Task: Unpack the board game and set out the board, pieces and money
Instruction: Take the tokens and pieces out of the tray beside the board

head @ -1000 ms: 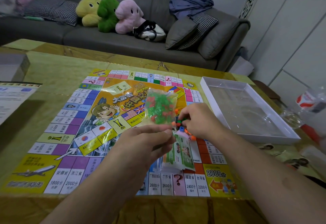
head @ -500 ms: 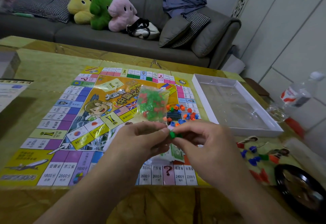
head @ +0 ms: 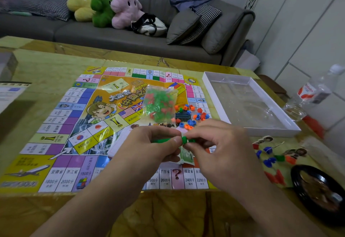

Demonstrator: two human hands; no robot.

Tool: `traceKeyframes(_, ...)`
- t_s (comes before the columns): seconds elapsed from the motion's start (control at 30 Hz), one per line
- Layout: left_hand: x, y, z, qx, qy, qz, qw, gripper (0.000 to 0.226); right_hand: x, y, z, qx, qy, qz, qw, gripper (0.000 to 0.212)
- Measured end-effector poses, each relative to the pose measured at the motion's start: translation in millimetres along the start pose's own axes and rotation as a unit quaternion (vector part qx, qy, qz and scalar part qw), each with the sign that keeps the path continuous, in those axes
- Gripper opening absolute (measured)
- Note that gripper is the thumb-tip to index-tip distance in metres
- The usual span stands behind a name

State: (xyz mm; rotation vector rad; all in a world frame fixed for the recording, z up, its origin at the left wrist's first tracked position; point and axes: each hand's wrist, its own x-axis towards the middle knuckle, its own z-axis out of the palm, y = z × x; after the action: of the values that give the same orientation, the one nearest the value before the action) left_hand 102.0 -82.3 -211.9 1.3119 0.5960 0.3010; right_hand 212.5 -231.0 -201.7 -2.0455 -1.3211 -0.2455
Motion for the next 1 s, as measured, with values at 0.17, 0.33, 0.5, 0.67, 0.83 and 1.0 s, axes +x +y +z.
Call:
traceKeyframes(0.17,-2.6,-2.1,1.2,0.061,0.003,0.007,0.998,0.01,-0.8,3.1,7.9,-0.026,0.012,-0.052,0.998,0.006)
traceKeyframes(0.33,-5.3,-1.1,0.4,0.014,-0.009,-0.009,1.0,0.011,-1.5,-0.5,13.2,-0.009,0.029,-0.058,0.998,0.01)
traceKeyframes(0.5,-6.4,8.8,-7.0,-0.022,-0.069,-0.005,0.997,0.015,-1.2,1.6,5.0,0.048,0.04,-0.002,0.998,0.017)
traceKeyframes(0.67,-5.4,7.2,-5.7,-0.019,-0.06,-0.014,0.998,0.018,-4.4,0.6,-7.7,0.099,0.023,0.109,0.989,0.024)
traceKeyframes(0.83,-6.0,9.3,-4.3,-0.038,-0.078,-0.028,0.996,0.015,-2.0,-3.8,-9.8,0.114,0.001,0.069,0.991,0.019)
traceKeyframes(1.0,-6.7,8.5,-4.0,-0.048,-0.09,-0.033,0.994,0.016,-2.6,-2.7,-5.0,0.164,0.009,0.084,0.983,0.016)
